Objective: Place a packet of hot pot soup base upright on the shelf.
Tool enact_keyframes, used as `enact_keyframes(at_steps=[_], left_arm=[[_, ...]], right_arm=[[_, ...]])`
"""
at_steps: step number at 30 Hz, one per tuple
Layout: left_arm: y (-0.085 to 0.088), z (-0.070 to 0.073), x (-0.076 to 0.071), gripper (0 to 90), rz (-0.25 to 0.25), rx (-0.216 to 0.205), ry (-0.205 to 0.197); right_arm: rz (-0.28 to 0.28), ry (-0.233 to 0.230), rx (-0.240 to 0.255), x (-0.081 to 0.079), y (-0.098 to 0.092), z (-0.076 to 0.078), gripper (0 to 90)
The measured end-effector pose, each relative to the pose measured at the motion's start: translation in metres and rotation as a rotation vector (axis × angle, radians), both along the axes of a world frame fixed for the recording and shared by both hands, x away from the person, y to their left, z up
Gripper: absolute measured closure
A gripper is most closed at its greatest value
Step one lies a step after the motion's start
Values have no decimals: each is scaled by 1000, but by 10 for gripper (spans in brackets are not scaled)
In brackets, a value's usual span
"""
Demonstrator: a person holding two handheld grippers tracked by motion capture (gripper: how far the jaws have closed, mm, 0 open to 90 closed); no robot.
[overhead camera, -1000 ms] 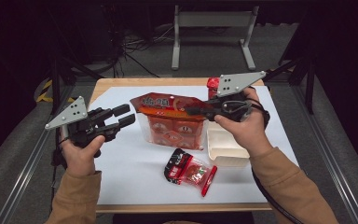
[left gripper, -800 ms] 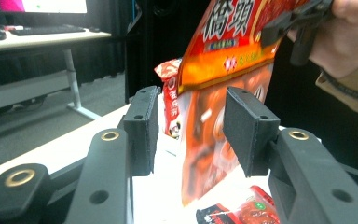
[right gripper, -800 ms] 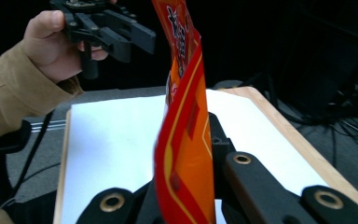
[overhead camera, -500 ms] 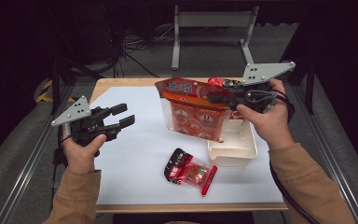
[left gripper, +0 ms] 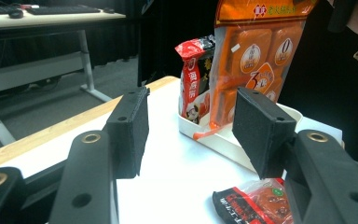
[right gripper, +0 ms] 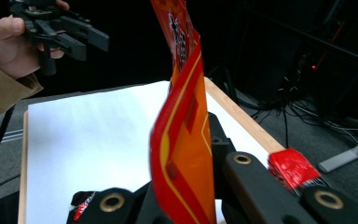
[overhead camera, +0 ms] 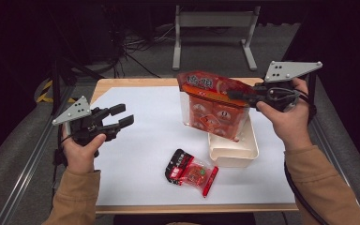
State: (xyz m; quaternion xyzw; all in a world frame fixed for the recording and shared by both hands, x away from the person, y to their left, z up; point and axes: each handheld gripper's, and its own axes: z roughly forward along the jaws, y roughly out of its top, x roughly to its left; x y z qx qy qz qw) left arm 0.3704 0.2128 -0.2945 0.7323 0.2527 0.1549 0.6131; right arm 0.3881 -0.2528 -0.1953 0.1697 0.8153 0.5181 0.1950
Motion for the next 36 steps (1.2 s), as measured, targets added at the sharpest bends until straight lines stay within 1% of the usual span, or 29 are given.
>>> enact_keyframes(at_steps=[1, 5, 8, 13, 15, 17, 20, 23, 25, 28, 31, 36], left_arm=[[0, 0, 0, 463, 2, 2, -1], [0, -1, 1, 462, 3, 1, 3], [1, -1, 1, 462, 6, 6, 13], [1, -2, 2, 462, 4, 6, 15], [0, -2, 2, 462, 2, 8, 14], [1, -2, 2, 462, 2, 10, 15], [1, -2, 3, 463, 11, 16, 20], [1, -3, 3, 462, 12, 13, 22], [1, -3, 3, 463, 11, 13, 23], [1, -3, 3, 463, 9, 14, 25], [0, -4, 3, 464, 7, 16, 27], [1, -4, 4, 465, 6, 14, 26]], right_arm=[[-11, 0, 5, 0, -5, 0, 900], [-28, 0, 11, -1, -11, -1, 900], [-43, 0, 18, -1, -17, -1, 900], [-74, -2, 30, -1, -25, -2, 900], [-96, 7, 35, -1, -27, -3, 900], [-111, 6, 34, -1, -29, -4, 900], [-140, 13, 44, 0, -33, -7, 900], [-172, 24, 51, 0, -37, -11, 900], [-182, 27, 53, 1, -39, -12, 900], [-218, 47, 60, 1, -42, -16, 900], [-247, 54, 62, 0, -43, -20, 900], [-270, 63, 71, 1, -44, -24, 900]])
